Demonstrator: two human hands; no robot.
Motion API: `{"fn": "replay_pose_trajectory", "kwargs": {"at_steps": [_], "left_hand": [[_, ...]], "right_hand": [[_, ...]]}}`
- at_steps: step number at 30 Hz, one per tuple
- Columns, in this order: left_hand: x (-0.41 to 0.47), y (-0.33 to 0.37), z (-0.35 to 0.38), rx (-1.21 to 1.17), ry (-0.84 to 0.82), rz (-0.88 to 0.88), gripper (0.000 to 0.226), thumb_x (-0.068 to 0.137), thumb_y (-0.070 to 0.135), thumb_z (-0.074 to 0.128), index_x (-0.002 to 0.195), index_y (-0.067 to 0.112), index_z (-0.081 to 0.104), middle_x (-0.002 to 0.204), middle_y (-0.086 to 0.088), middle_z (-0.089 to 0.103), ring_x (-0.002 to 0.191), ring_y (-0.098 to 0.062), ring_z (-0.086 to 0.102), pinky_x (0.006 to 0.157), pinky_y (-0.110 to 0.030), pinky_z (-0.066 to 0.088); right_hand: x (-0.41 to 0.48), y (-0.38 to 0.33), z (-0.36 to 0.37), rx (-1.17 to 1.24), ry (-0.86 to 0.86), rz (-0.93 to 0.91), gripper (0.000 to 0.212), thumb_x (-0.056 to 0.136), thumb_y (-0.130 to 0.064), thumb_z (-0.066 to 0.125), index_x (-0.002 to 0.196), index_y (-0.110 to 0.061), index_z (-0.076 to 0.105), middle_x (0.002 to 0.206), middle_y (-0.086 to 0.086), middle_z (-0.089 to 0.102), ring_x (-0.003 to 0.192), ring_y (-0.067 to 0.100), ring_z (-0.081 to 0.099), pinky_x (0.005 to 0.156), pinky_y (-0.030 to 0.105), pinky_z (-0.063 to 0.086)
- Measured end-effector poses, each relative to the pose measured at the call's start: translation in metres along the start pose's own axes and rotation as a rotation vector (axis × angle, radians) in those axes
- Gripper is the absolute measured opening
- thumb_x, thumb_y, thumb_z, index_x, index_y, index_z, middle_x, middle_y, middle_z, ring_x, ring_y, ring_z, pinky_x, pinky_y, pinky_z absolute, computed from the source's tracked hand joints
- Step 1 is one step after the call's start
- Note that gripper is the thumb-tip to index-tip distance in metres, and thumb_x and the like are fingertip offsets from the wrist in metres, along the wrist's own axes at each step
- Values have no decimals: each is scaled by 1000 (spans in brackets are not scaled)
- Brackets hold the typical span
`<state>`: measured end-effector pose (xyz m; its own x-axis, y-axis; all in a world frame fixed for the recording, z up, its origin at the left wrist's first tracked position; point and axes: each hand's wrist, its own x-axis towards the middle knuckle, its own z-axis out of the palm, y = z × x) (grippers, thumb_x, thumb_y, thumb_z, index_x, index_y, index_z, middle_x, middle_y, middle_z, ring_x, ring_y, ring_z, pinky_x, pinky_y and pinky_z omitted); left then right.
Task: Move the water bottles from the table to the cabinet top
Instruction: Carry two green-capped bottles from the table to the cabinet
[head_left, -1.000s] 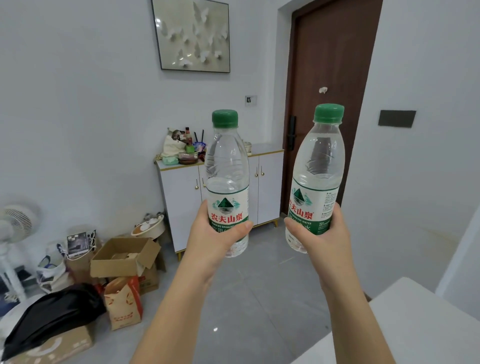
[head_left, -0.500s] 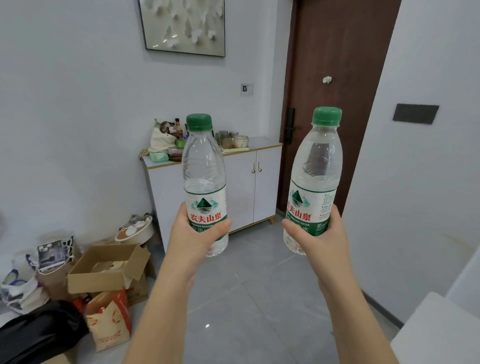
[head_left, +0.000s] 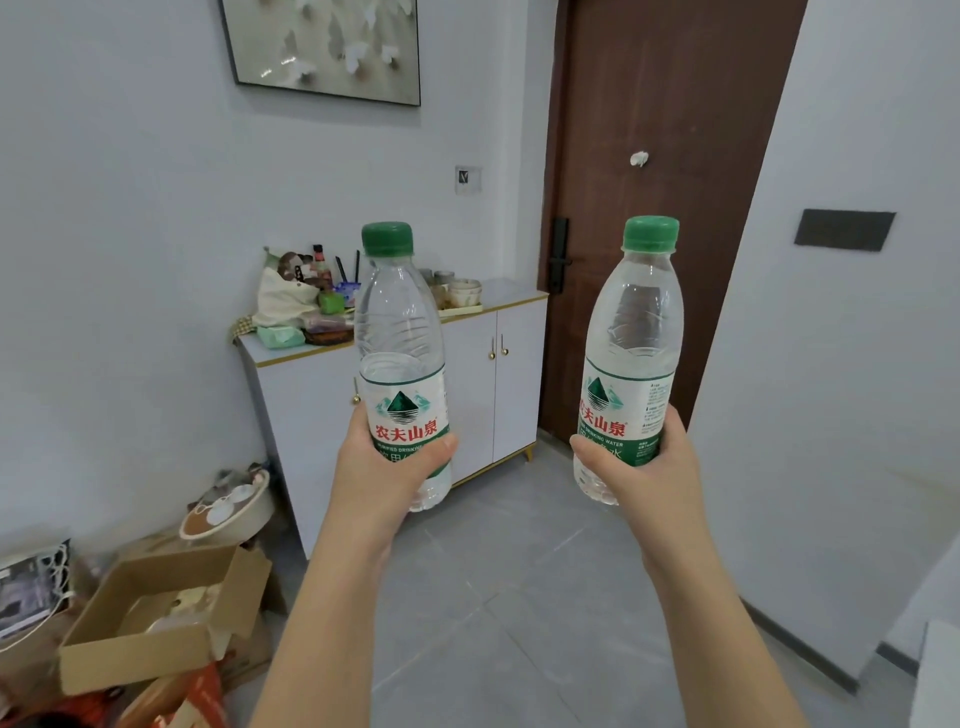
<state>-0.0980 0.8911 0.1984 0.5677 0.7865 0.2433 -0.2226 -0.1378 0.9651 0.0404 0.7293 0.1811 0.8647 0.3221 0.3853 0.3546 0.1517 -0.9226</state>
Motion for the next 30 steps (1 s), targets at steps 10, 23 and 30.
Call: {"fn": "replay_pose_trajectory", "kwargs": {"at_steps": [10,23,30], "left_hand": [[109,-41,32,0,-13,-19,44,74,2,78,97,31,55,94,14,67,83,0,63,63,-18,46],[299,-89,153,-52,1,7,44,74,6,79,99,33,55,95,14,68,88,-5,64,63,-20,46],[375,-113,198,-48,-21,3,46,74,5,79,100,34,55,100,13,68,91,-4,64,65,-20,47]], "right_hand": [[101,57,34,-10,19,-2,57,70,-12,84,115,-32,56,101,-18,67,91,-5,65,79,26,53],[329,119,35,-46,6,-54,52,72,-10,83,99,-43,54,88,-30,65,87,-12,63,72,19,49],[407,157,39,-75,-4,-31,52,72,-11,83,97,-44,52,85,-36,63,86,-16,60,70,16,47]]}}
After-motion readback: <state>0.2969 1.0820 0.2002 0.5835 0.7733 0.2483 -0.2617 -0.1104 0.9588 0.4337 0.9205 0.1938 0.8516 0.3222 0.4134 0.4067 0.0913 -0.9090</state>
